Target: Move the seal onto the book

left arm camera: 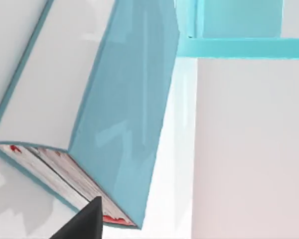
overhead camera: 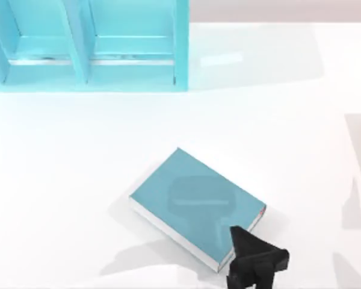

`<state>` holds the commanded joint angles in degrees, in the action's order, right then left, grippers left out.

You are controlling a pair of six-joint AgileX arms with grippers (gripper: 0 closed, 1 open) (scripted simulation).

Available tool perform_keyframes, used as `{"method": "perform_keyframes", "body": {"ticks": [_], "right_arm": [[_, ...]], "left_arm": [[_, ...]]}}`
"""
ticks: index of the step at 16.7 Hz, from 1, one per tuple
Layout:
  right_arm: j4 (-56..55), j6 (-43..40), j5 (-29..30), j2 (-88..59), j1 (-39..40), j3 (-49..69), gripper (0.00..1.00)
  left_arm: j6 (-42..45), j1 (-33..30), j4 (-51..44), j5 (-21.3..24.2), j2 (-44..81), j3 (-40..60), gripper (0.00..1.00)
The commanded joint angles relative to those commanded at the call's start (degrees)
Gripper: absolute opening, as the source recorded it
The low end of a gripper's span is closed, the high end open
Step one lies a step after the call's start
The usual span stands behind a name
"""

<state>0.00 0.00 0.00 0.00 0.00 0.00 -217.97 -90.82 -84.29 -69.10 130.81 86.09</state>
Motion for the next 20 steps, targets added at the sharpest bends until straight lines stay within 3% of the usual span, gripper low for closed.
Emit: {"method": "perform_keyframes", "body": {"ticks": [4, 12, 16, 20], "right_arm": [[0.0, 0.0, 0.0, 0.0, 0.0, 0.0, 1.00], [0.0, 0.0, 0.0, 0.0, 0.0, 0.0, 1.00], [0.0, 0.0, 0.0, 0.0, 0.0, 0.0, 1.00], [0.0, 0.0, 0.0, 0.0, 0.0, 0.0, 1.00]], "left_arm": [[-6.4, -2.1, -6.9, 0.7, 0.9, 1.2, 1.00], [-5.2, -1.5, -6.9, 0.9, 0.2, 0.1, 1.00], [4.8, 4.3, -4.4, 3.5, -6.6, -6.2, 1.00], [23.7, 16.6, 4.0, 12.2, -20.9, -13.7, 1.00]]}}
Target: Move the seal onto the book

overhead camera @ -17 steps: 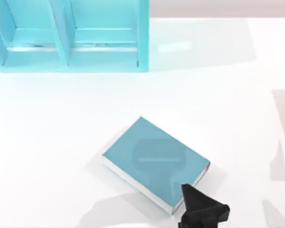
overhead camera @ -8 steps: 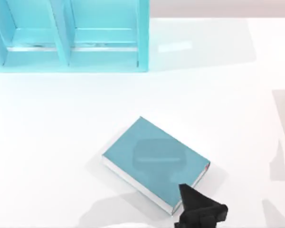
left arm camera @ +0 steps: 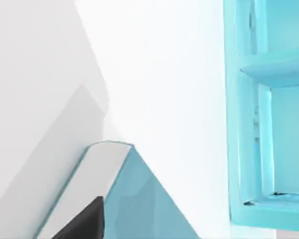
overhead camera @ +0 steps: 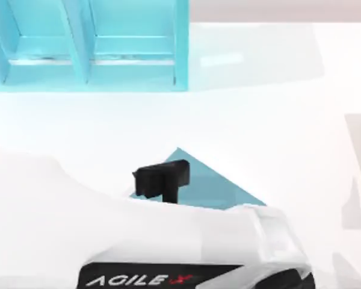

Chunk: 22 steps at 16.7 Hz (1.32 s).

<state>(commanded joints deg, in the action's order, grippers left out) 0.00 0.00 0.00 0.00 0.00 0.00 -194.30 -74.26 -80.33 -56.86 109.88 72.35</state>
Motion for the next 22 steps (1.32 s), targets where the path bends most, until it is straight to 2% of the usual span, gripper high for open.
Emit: {"method": "perform_keyframes", "body": {"ticks": [3, 7, 10, 13, 18, 22], "right_arm": [[0.0, 0.0, 0.0, 0.0, 0.0, 0.0, 1.00], [0.0, 0.0, 0.0, 0.0, 0.0, 0.0, 1.00], [0.0, 0.0, 0.0, 0.0, 0.0, 0.0, 1.00], [0.0, 0.0, 0.0, 0.0, 0.0, 0.0, 1.00], [0.0, 0.0, 0.0, 0.0, 0.0, 0.0, 1.00], [0.0, 0.0, 0.0, 0.0, 0.0, 0.0, 1.00]], "left_arm": [[19.9, 11.4, 9.1, 9.7, -14.7, -6.1, 1.00], [52.2, 27.2, 22.4, 23.7, -36.2, -15.5, 1.00], [74.2, 37.6, 31.6, 31.5, -50.9, -22.9, 1.00], [92.1, 44.8, 39.4, 35.8, -61.4, -28.6, 1.00], [118.8, 55.6, 50.6, 40.5, -73.4, -38.5, 1.00], [145.2, 64.9, 58.4, 45.1, -84.2, -50.0, 1.00]]}}
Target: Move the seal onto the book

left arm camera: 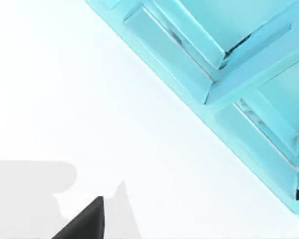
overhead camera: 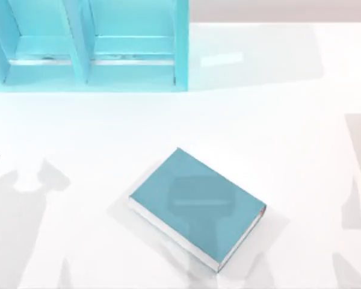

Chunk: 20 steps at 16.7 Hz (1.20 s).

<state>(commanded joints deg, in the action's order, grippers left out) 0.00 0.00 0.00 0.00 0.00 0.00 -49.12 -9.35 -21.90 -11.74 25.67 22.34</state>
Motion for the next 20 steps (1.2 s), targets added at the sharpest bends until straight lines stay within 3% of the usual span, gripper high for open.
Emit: {"method": "perform_keyframes", "body": {"ticks": [5, 9, 12, 20], "right_arm": [[0.0, 0.0, 0.0, 0.0, 0.0, 0.0, 1.00], [0.0, 0.0, 0.0, 0.0, 0.0, 0.0, 1.00], [0.0, 0.0, 0.0, 0.0, 0.0, 0.0, 1.00], [0.4, 0.0, 0.0, -0.6, -0.3, 0.5, 1.00]], "left_arm": [[29.5, 6.7, 9.6, 5.5, -11.7, -13.4, 1.00], [44.0, 9.2, 18.1, 9.5, -21.9, -20.6, 1.00], [48.8, 9.4, 21.6, 11.6, -25.4, -22.2, 1.00], [49.1, 9.3, 21.9, 11.7, -25.7, -22.3, 1.00]]}}
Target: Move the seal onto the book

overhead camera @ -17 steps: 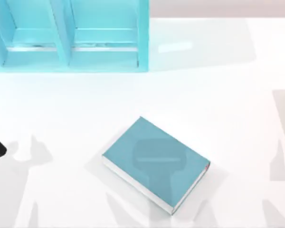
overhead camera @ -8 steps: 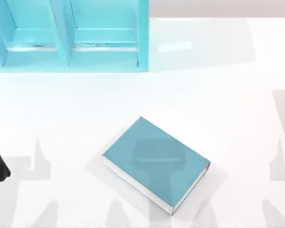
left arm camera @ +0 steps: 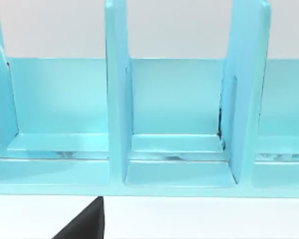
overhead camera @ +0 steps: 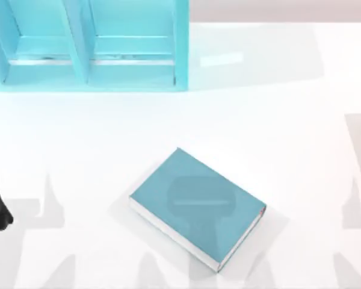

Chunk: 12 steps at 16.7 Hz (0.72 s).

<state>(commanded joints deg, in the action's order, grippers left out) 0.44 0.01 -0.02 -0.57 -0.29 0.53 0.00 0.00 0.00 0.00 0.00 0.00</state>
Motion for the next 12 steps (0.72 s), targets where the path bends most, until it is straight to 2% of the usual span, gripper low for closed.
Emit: {"method": "perform_keyframes", "body": {"ticks": [5, 12], "right_arm": [[9.2, -0.4, -0.6, -11.9, -4.7, 11.0, 1.00], [33.2, -5.1, -1.3, -46.6, -14.3, 43.2, 1.00]], "left_arm": [[0.0, 0.0, 0.0, 0.0, 0.0, 0.0, 1.00], [0.0, 0.0, 0.0, 0.0, 0.0, 0.0, 1.00]]}}
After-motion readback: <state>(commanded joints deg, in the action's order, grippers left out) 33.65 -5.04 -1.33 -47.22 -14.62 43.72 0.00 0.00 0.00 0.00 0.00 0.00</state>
